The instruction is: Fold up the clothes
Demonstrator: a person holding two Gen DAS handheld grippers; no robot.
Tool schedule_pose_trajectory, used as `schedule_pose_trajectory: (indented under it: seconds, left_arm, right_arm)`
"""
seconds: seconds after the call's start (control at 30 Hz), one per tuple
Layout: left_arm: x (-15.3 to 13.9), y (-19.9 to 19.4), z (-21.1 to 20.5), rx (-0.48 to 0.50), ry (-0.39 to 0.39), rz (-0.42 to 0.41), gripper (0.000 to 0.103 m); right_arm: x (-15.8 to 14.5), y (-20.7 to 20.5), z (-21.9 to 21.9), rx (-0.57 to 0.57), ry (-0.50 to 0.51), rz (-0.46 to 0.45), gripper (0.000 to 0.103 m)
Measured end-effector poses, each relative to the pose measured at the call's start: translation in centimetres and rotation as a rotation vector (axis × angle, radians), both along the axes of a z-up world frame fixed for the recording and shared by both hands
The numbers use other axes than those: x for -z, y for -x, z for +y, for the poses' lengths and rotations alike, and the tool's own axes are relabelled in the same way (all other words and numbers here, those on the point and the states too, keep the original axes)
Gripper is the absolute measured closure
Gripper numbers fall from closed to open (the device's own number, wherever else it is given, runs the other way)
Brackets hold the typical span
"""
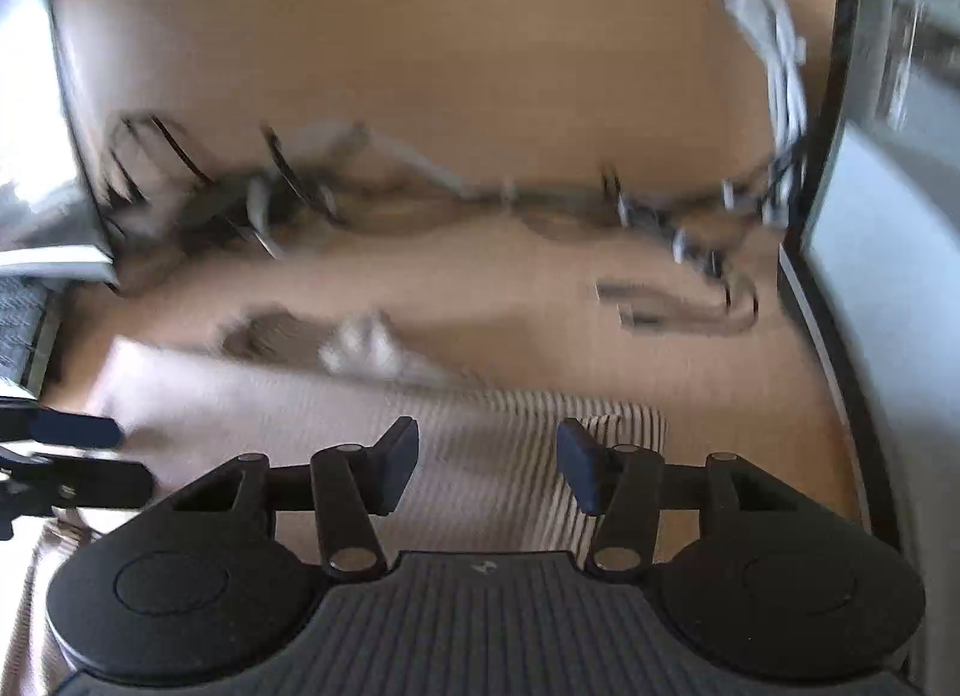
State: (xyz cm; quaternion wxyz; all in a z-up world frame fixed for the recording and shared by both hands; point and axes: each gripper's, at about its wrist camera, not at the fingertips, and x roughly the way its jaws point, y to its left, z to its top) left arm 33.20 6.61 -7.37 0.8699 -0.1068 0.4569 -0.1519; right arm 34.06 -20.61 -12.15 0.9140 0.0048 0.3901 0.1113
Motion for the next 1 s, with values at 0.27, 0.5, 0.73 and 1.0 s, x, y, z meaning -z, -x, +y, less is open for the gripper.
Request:
schedule_pose_trajectory:
  seconds: [0.27,0.5,0.73,1.0]
  left_arm:
    - [-1.3,1.7,1.6,-0.001,0.02,-0.032,0.012]
    - [-0.2,3.4,1.3,0.034,-0.006,-0.006,0.016]
    - [-1.3,4.1,2.6,0.021,-0.035,-0.018,0.018]
    - [-0.3,2.9,4.7,-0.063,-0.059,0.035,0.017]
  right_arm:
    - [-0.5,3.2,-0.1,-0.018,0.05,-0.051,0.052]
    - [-0.1,6.5,-0.2,-0.03,0.068,-0.07,0.052]
    - [-1.1,6.8,0.5,-0.034,0.113,-0.072,0.052]
    - [0.6,6.2,-1.2,-0.017,0.119,0.012,0.051]
